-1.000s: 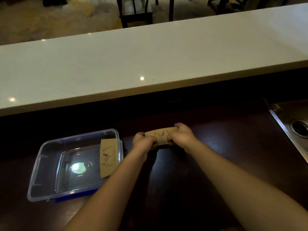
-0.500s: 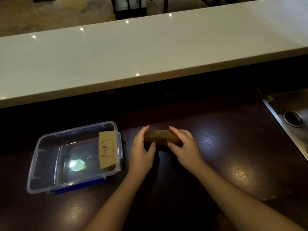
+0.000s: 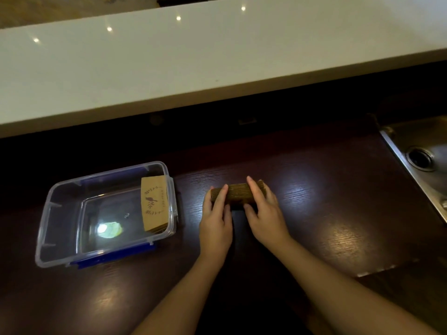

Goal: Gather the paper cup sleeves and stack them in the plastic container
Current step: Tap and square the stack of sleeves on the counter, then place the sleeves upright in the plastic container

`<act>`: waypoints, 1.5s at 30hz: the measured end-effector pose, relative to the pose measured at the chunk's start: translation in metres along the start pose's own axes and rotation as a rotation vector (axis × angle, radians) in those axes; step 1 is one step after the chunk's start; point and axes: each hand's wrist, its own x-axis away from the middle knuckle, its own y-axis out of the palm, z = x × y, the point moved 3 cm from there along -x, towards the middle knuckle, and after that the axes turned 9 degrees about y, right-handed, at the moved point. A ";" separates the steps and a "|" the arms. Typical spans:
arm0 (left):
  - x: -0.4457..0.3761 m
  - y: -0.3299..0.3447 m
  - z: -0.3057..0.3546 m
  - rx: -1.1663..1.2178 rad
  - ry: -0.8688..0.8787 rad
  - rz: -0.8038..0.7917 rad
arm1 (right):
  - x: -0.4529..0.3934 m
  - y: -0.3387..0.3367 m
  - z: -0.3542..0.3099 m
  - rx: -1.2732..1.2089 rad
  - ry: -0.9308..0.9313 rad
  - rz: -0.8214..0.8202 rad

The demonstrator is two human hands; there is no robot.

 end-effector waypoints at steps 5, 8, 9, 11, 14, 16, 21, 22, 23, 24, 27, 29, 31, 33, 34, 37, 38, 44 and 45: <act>0.004 0.005 0.006 0.039 -0.074 0.079 | 0.003 0.003 -0.005 -0.109 0.026 0.032; 0.005 0.007 0.004 0.014 -0.072 0.057 | 0.002 0.001 -0.002 -0.077 0.002 0.018; 0.005 0.008 0.003 -0.002 -0.076 0.048 | 0.001 0.000 0.000 -0.070 -0.002 0.015; 0.004 0.007 0.003 -0.017 -0.080 0.049 | -0.001 -0.001 0.003 -0.082 -0.007 0.010; 0.002 0.003 0.007 0.010 -0.070 0.059 | -0.003 -0.006 0.003 -0.163 -0.002 -0.023; -0.003 -0.005 0.007 0.085 -0.108 0.060 | -0.007 -0.016 0.002 -0.241 0.011 -0.040; -0.014 -0.027 0.006 0.721 -0.496 0.055 | -0.023 -0.050 -0.014 -0.800 0.222 -0.176; -0.015 -0.030 0.010 0.776 -0.539 0.051 | -0.024 -0.054 -0.023 -0.945 0.275 -0.210; -0.015 -0.032 0.015 0.828 -0.572 0.057 | -0.026 -0.056 -0.032 -1.076 0.326 -0.238; -0.016 -0.032 0.020 0.890 -0.602 0.070 | -0.028 -0.058 -0.042 -1.199 0.373 -0.257; -0.018 -0.033 0.033 1.067 -0.675 0.102 | -0.026 -0.055 -0.070 -1.408 0.448 -0.325; -0.018 -0.037 0.037 1.116 -0.704 0.124 | -0.019 -0.050 -0.082 -1.354 0.442 -0.384; -0.014 -0.042 0.037 1.112 -0.726 0.137 | -0.013 -0.043 -0.087 -1.280 0.445 -0.396; -0.008 -0.048 0.035 1.106 -0.760 0.108 | -0.010 -0.039 -0.089 -1.215 0.451 -0.387; -0.007 -0.052 0.034 1.111 -0.777 0.076 | -0.009 -0.038 -0.090 -1.179 0.451 -0.394; -0.008 -0.074 0.029 1.047 -0.755 -0.067 | -0.006 -0.034 -0.096 -1.056 0.417 -0.467; -0.010 -0.084 0.027 1.001 -0.724 -0.105 | -0.004 -0.031 -0.099 -1.018 0.398 -0.496; -0.020 -0.139 0.017 0.770 -0.544 -0.247 | 0.009 -0.012 -0.130 -0.796 0.267 -0.583; -0.020 -0.147 0.015 0.725 -0.522 -0.242 | 0.010 -0.008 -0.137 -0.783 0.256 -0.588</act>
